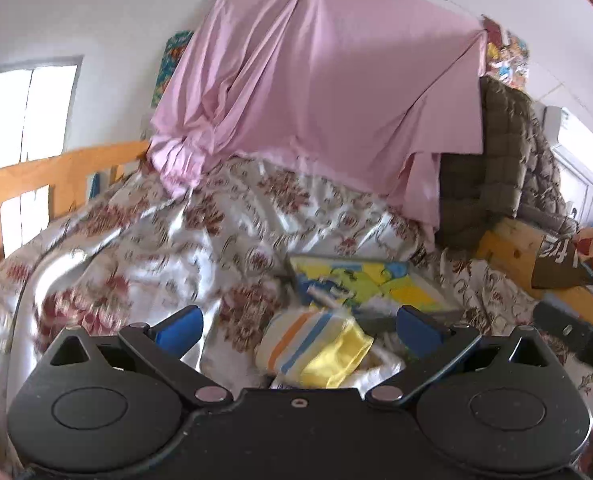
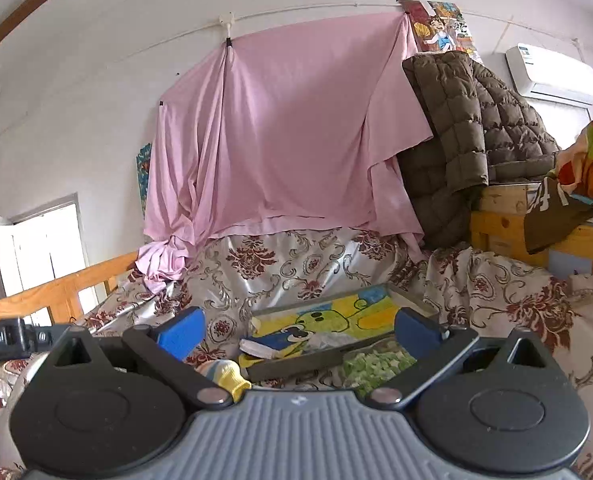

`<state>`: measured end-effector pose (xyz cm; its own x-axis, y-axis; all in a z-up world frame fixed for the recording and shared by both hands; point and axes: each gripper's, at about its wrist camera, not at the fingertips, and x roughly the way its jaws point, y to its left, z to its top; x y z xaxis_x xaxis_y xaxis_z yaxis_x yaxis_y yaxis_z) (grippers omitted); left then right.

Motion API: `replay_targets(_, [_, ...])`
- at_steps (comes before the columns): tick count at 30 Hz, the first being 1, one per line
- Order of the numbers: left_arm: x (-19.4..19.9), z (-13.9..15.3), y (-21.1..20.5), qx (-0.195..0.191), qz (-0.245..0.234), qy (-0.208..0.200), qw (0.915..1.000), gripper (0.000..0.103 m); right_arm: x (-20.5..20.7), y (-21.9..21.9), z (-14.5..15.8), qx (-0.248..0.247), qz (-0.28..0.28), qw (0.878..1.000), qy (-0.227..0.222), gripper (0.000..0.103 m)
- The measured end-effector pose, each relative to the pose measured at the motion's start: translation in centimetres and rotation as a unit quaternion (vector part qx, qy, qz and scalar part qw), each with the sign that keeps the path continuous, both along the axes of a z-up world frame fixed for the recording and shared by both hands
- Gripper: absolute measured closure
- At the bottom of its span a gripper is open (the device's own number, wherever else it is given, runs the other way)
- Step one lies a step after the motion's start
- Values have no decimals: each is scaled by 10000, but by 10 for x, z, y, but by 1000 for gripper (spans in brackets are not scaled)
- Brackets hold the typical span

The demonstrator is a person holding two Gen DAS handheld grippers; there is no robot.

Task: Organize soft objects
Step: 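Lift both grippers up and away from the cartoon tray, then move both grippers back toward the striped cloth and white muslin cloth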

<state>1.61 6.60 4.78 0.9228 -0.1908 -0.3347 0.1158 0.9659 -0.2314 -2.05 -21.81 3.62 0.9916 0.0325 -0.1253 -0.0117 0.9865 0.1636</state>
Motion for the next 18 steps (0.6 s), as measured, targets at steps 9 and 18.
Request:
replay_targets(9, [9, -26, 13, -122, 279, 888, 9956, 1, 6, 13, -16, -179, 274, 9956, 876, 0])
replay_targets(18, [22, -45, 9, 72, 335, 1559, 9872, 1, 20, 37, -37, -626, 592, 9821, 1676, 0])
